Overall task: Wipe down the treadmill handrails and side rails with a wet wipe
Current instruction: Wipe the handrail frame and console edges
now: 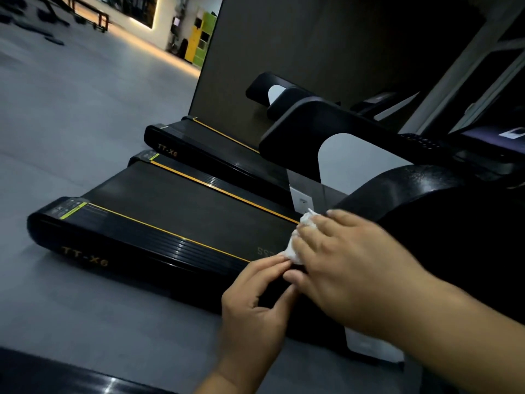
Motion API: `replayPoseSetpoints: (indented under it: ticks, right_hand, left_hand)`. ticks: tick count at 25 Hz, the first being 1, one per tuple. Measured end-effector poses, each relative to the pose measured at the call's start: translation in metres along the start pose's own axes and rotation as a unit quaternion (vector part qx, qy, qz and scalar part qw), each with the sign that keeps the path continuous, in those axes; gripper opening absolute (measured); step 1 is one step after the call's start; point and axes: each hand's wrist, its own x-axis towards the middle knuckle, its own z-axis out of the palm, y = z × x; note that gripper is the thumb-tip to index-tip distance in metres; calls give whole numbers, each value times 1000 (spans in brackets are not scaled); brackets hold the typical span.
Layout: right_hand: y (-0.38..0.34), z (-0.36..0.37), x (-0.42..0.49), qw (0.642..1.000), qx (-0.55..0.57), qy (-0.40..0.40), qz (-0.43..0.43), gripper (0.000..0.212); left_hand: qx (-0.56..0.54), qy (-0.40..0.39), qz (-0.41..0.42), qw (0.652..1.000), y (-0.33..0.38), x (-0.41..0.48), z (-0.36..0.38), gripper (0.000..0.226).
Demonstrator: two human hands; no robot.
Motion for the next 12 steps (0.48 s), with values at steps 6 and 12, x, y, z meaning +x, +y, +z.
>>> replayPoseSetpoints:
  ticks: [6,12]
  right_hand:
    - [-8,7,0,997,-18,61,34,79]
    - [3,3,-12,990,24,135,44,73]
  left_hand:
    - [-7,-11,-36,999,-6,2,-6,25]
    - [11,-23,-39,999,-1,9,-13,34]
